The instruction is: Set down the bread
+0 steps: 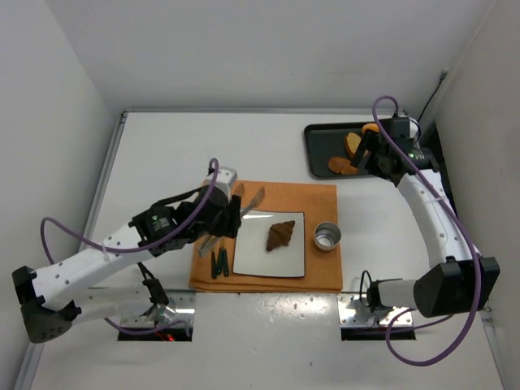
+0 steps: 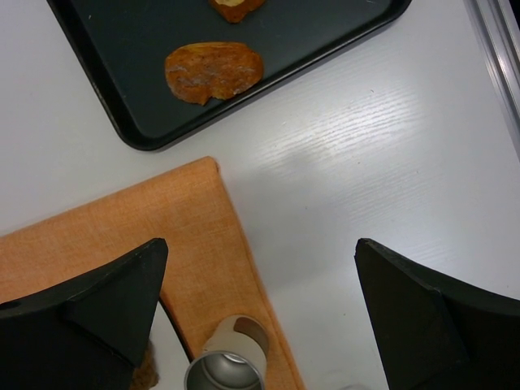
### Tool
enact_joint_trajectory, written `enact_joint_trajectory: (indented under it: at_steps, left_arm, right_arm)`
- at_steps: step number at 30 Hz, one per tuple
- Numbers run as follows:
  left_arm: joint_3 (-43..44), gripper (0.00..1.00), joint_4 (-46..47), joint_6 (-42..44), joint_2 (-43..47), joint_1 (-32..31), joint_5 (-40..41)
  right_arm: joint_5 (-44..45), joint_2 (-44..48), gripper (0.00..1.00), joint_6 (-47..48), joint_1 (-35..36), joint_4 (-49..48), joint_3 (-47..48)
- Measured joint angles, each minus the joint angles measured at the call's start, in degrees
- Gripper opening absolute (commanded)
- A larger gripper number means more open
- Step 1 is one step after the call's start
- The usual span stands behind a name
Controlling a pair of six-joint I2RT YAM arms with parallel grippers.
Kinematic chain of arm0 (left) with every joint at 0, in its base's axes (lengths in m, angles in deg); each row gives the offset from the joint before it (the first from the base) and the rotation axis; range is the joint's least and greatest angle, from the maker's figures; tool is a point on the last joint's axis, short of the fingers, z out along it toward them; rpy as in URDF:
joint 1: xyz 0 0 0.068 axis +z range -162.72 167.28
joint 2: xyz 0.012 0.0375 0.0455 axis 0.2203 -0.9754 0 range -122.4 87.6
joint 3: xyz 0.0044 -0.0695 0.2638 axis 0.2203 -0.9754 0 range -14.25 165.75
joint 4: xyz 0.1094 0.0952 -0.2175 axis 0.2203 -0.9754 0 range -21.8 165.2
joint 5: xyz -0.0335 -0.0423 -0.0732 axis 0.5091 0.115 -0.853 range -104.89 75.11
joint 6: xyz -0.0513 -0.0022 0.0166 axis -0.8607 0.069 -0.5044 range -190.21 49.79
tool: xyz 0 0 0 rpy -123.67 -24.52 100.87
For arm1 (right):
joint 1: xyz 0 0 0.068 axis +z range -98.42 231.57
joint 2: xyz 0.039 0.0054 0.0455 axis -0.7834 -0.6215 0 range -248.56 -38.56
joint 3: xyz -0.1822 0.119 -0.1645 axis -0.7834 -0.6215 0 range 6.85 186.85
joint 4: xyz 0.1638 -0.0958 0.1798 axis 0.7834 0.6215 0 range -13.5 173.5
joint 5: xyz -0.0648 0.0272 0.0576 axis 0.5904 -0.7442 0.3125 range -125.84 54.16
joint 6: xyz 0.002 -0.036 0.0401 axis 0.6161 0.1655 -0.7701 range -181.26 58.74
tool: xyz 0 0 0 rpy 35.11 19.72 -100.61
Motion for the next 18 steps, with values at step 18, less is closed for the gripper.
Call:
enact_joint_trajectory:
  at_steps: [18]
  left_arm:
    - [5.5, 0.66, 21.8, 3.3, -31.5, 41.9, 13.7]
  right_arm:
    - [-1.4, -0.2, 1.00, 0.0, 0.0, -1.6, -0.6]
